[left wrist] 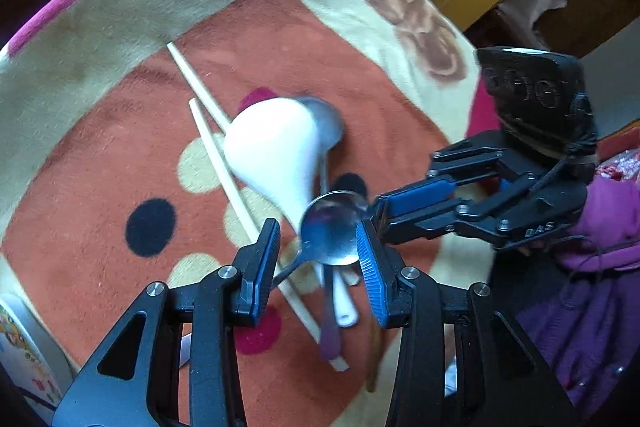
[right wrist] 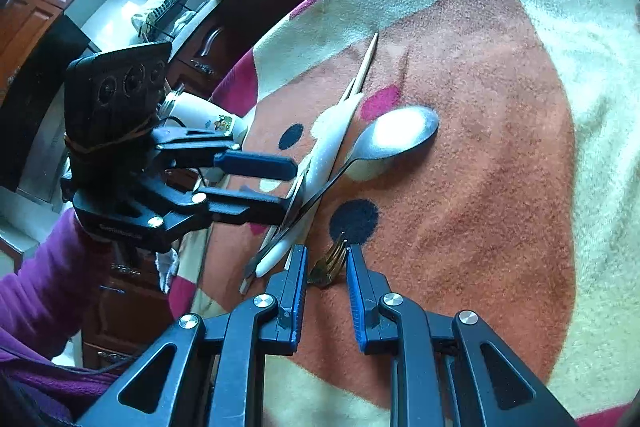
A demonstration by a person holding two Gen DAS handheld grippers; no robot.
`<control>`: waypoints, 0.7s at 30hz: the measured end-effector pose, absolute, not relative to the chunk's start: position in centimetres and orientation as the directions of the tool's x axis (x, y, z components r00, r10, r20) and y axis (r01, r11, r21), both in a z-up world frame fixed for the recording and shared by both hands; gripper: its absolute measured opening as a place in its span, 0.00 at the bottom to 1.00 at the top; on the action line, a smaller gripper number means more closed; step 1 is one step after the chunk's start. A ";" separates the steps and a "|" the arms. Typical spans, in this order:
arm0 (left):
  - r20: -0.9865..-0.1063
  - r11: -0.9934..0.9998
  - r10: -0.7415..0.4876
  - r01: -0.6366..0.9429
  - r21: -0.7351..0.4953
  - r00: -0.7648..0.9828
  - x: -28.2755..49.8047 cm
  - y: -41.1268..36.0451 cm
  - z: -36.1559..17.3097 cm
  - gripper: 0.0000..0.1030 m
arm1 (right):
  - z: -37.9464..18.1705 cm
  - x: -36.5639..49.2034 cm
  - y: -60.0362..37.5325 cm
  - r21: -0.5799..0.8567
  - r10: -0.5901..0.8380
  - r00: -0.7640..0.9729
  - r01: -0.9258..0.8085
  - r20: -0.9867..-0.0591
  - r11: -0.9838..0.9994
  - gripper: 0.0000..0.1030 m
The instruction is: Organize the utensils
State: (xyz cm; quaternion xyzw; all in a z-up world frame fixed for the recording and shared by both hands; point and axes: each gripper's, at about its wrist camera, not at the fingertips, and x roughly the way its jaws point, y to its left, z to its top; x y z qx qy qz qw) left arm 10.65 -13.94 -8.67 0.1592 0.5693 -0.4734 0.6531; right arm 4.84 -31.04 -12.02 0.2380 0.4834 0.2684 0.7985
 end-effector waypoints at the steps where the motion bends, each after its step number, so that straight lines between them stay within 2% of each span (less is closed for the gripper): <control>1: -0.892 0.510 -0.442 0.792 -0.335 -0.093 10.4 -13.8 -8.7 0.39 | -12.0 4.7 -31.0 0.635 0.657 0.387 -0.203 -0.647 0.745 0.18; 4: -0.888 0.546 -0.452 0.761 -0.349 -0.082 9.6 -13.8 -9.0 0.39 | -11.9 4.5 -30.7 0.626 0.655 0.383 -0.217 -0.651 0.749 0.18; 6: -0.888 0.590 -0.459 0.744 -0.313 -0.009 8.9 -13.6 -8.9 0.39 | -11.9 4.3 -30.4 0.611 0.642 0.392 -0.220 -0.659 0.761 0.18; 11: -0.876 0.768 -0.452 0.573 -0.285 0.170 9.0 -12.9 -8.9 0.39 | -11.5 3.8 -29.6 0.561 0.602 0.427 -0.234 -0.674 0.794 0.17; 14: -0.870 0.819 -0.430 0.511 -0.262 0.243 9.1 -12.8 -9.0 0.39 | -11.5 3.9 -29.3 0.516 0.553 0.459 -0.217 -0.695 0.829 0.07; 21: -0.867 0.880 -0.400 0.389 -0.272 0.298 10.9 -11.1 -8.3 0.39 | -10.7 5.1 -28.6 0.435 0.467 0.526 -0.194 -0.710 0.879 0.06</control>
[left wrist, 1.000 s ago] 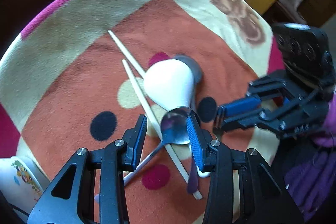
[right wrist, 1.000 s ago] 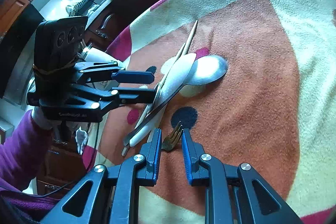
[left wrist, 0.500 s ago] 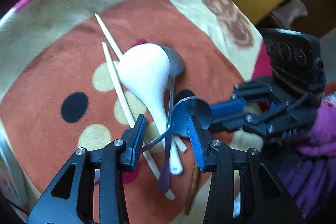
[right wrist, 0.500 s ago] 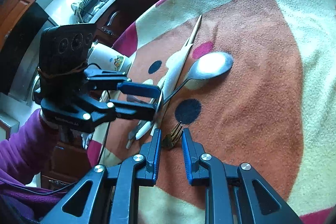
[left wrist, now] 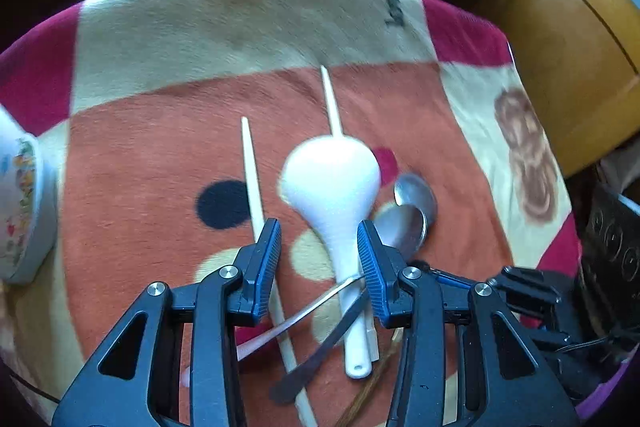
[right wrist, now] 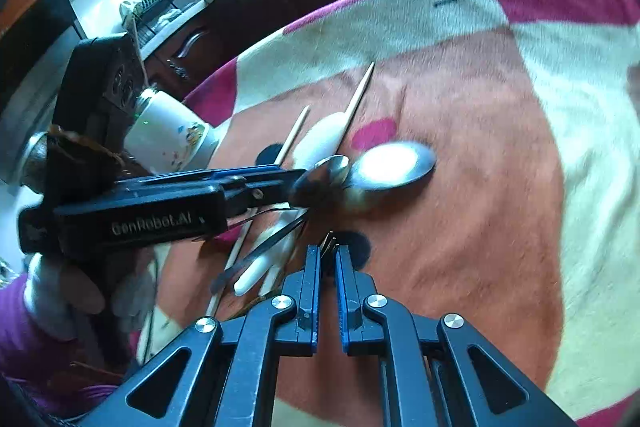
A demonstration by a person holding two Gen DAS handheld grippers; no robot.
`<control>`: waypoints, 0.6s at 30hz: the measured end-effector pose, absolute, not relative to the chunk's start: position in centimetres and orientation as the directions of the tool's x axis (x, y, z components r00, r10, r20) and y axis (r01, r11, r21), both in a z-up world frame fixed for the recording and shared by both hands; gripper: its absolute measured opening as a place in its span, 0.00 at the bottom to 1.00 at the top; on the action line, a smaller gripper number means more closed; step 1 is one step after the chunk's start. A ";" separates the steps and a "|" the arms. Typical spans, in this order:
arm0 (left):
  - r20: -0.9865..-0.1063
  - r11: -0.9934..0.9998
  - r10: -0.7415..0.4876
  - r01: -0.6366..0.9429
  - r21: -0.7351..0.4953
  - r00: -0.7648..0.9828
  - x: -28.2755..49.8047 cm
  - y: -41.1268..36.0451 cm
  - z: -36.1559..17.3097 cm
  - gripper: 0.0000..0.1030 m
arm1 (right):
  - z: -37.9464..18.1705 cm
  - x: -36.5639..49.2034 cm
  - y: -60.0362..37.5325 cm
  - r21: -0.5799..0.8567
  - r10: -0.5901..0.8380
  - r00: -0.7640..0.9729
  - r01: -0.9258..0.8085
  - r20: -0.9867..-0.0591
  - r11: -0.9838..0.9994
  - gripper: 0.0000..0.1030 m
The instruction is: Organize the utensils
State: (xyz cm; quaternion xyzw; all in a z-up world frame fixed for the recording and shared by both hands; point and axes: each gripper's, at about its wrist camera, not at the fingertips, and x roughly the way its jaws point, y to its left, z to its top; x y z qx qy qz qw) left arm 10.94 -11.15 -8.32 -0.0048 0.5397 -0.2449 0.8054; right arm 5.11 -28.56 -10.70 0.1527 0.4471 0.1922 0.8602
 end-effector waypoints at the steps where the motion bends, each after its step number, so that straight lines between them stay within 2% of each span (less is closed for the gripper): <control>1: -0.862 0.875 -0.409 0.398 -0.276 0.300 10.8 -11.0 -7.8 0.39 | -10.4 4.9 -28.9 0.435 0.470 0.530 -0.198 -0.706 0.878 0.06; 6: -0.872 0.849 -0.406 0.466 -0.250 0.272 10.1 -11.3 -6.8 0.39 | -9.8 4.2 -31.4 0.397 0.412 0.561 -0.155 -0.718 0.905 0.06; 13: -0.895 0.837 -0.368 0.509 -0.202 0.250 11.4 -13.8 -7.3 0.39 | -10.4 4.0 -34.2 0.460 0.435 0.549 -0.101 -0.714 0.882 0.06; 18: -0.920 0.833 -0.288 0.543 -0.105 0.265 11.8 -16.7 -8.0 0.41 | -10.9 3.8 -34.1 0.475 0.453 0.537 -0.107 -0.712 0.873 0.06</control>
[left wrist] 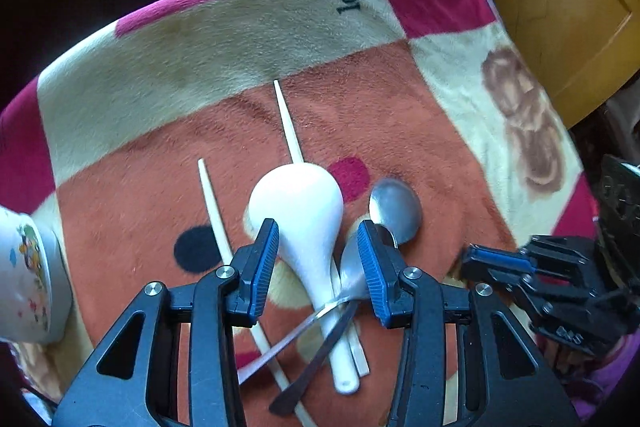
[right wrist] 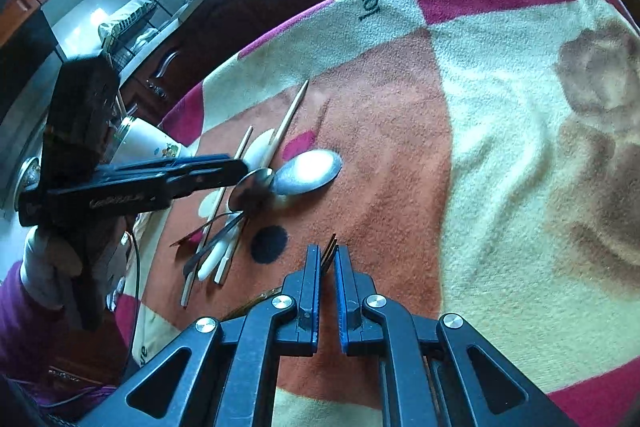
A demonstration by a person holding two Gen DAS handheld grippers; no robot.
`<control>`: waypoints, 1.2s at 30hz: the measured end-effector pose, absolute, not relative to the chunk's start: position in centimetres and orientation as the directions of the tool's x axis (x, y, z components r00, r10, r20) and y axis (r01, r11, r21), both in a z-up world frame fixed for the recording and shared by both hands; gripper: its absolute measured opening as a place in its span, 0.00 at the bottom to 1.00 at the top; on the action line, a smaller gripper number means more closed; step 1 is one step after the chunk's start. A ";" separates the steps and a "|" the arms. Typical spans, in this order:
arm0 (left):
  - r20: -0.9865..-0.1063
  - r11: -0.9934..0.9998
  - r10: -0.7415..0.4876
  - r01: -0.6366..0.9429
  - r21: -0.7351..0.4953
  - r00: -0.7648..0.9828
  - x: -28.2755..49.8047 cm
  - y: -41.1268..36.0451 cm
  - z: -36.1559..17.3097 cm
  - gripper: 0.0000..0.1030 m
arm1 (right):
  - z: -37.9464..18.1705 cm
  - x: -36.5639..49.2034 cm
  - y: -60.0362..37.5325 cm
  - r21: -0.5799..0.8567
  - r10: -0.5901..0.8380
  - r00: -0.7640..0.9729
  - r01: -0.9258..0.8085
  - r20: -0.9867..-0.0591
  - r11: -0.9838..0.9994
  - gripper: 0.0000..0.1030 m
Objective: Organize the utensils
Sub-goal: 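Close the left tool on the white ceramic spoon handle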
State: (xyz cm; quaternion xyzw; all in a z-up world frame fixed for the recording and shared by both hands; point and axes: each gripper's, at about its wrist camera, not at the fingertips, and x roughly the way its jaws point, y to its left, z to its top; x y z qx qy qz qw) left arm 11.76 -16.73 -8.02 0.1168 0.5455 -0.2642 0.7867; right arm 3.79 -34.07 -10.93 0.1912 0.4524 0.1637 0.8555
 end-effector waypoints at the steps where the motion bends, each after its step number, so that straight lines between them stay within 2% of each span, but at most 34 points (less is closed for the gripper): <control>1: -0.925 0.839 -0.257 0.540 -0.070 0.279 11.9 -17.2 -8.2 0.43 | -11.0 3.8 -34.2 0.481 0.458 0.536 -0.106 -0.709 0.870 0.06; 5: -0.933 0.847 -0.176 0.531 0.020 0.315 12.2 -18.2 -9.0 0.46 | -11.1 3.9 -34.4 0.497 0.471 0.533 -0.105 -0.703 0.862 0.06; 8: -0.935 0.852 -0.153 0.522 0.038 0.318 12.6 -18.2 -9.6 0.51 | -11.1 3.8 -34.4 0.509 0.485 0.529 -0.113 -0.696 0.853 0.07; 13: -0.936 0.859 -0.203 0.511 -0.029 0.289 13.4 -17.2 -9.5 0.50 | -11.2 4.2 -33.5 0.517 0.508 0.525 -0.144 -0.683 0.844 0.10; 15: -0.924 0.862 -0.279 0.492 -0.121 0.260 13.8 -15.9 -9.2 0.49 | -11.0 4.0 -33.1 0.508 0.503 0.538 -0.153 -0.677 0.848 0.10; 16: -0.915 0.860 -0.319 0.481 -0.170 0.246 13.9 -15.2 -9.1 0.40 | -10.9 4.0 -33.1 0.508 0.502 0.544 -0.153 -0.673 0.848 0.08; 17: -0.906 0.858 -0.347 0.473 -0.203 0.242 14.0 -14.5 -8.8 0.39 | -10.7 3.9 -33.2 0.512 0.503 0.553 -0.155 -0.664 0.845 0.05; 19: -0.884 0.851 -0.398 0.459 -0.255 0.246 14.1 -13.1 -8.2 0.29 | -10.1 3.6 -33.3 0.520 0.510 0.570 -0.162 -0.645 0.839 0.04; 22: -0.863 0.844 -0.445 0.433 -0.315 0.240 14.3 -11.3 -7.7 0.23 | -9.3 3.7 -32.7 0.512 0.515 0.573 -0.184 -0.638 0.839 0.03; 28: -0.847 0.854 -0.472 0.365 -0.371 0.243 14.2 -8.6 -7.3 0.13 | -9.0 4.3 -30.8 0.503 0.532 0.550 -0.220 -0.644 0.836 0.03; 36: -0.840 0.854 -0.494 0.308 -0.419 0.225 14.6 -7.0 -8.7 0.12 | -10.3 4.9 -30.0 0.532 0.559 0.510 -0.217 -0.654 0.819 0.03</control>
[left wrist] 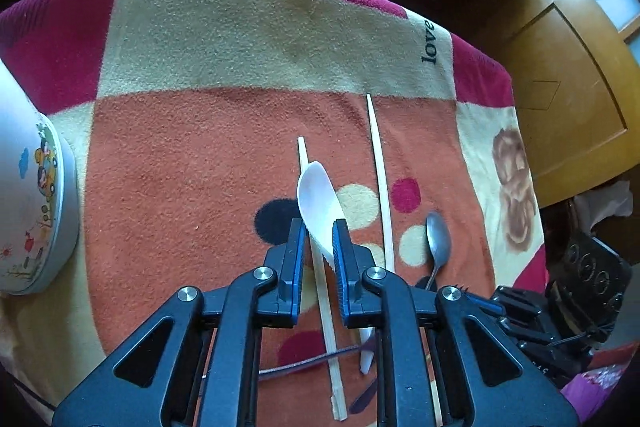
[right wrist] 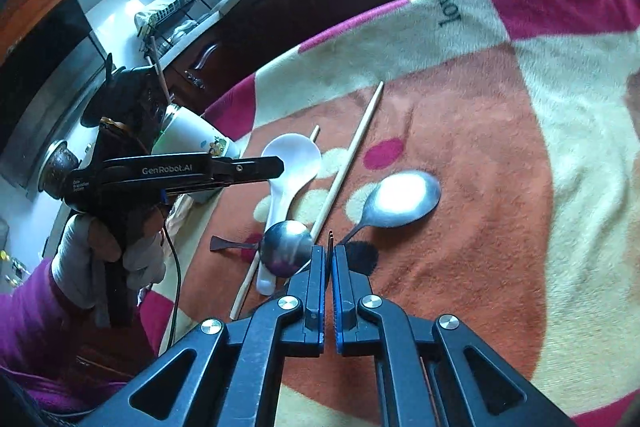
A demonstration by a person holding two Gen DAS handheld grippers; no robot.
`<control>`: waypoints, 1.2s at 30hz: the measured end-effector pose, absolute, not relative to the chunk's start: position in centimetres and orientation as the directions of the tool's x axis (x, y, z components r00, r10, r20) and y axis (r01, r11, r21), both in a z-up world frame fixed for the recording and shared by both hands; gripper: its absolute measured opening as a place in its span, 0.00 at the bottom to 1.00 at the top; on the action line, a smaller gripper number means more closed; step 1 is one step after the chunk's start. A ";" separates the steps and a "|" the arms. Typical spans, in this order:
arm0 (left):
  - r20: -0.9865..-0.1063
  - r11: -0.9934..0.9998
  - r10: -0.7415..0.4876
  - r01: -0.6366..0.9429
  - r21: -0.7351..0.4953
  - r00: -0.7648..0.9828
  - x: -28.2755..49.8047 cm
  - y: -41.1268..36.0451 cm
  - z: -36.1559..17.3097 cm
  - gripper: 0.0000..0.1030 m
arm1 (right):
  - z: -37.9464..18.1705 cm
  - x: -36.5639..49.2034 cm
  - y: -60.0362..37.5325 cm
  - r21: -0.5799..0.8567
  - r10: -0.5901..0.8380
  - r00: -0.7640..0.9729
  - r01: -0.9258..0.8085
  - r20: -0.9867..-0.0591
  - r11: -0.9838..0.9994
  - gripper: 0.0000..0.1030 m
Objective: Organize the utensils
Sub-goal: 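Close the left tool on the white ceramic spoon handle, then lift the white spoon with the left tool while the right tool lifts the fork toward the jar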
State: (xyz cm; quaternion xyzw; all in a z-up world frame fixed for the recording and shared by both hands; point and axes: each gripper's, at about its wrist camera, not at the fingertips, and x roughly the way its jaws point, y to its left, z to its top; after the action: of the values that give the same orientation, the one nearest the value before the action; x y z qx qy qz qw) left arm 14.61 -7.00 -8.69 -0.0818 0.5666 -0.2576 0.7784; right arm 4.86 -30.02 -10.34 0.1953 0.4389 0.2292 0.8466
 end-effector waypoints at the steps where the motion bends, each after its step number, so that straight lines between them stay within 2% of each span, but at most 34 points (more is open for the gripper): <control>1: -0.839 0.852 -0.497 0.307 -0.423 0.221 14.7 -7.0 -8.8 0.13 | -10.7 5.0 -30.1 0.551 0.574 0.496 -0.212 -0.652 0.807 0.03; 5: -0.842 0.851 -0.499 0.300 -0.432 0.204 15.2 -7.3 -9.5 0.13 | -12.1 5.4 -30.8 0.603 0.603 0.446 -0.162 -0.661 0.781 0.03; 9: -0.834 0.847 -0.514 0.273 -0.456 0.201 15.8 -7.2 -10.0 0.14 | -12.8 5.0 -31.6 0.664 0.649 0.431 -0.139 -0.627 0.735 0.05; 11: -0.829 0.843 -0.519 0.280 -0.459 0.205 15.8 -7.4 -10.0 0.09 | -12.7 4.8 -31.3 0.639 0.631 0.444 -0.157 -0.636 0.753 0.05; 18: -0.797 0.831 -0.543 0.310 -0.463 0.264 14.4 -7.1 -7.4 0.05 | -9.0 3.9 -30.7 0.525 0.555 0.534 -0.226 -0.637 0.820 0.02; 25: -0.791 0.867 -0.481 0.341 -0.364 0.378 12.3 -6.8 -3.1 0.03 | -4.3 3.6 -31.1 0.451 0.514 0.602 -0.269 -0.611 0.851 0.01; 36: -0.768 0.898 -0.425 0.328 -0.292 0.479 10.8 -4.8 0.4 0.02 | -1.6 3.7 -29.6 0.411 0.498 0.627 -0.292 -0.599 0.863 0.01</control>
State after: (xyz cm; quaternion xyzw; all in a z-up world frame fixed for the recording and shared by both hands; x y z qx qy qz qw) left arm 10.82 -4.82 0.36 -0.0525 0.4608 -0.2192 0.8584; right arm 3.72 -29.57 -1.58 0.1388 0.3705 0.2215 0.8913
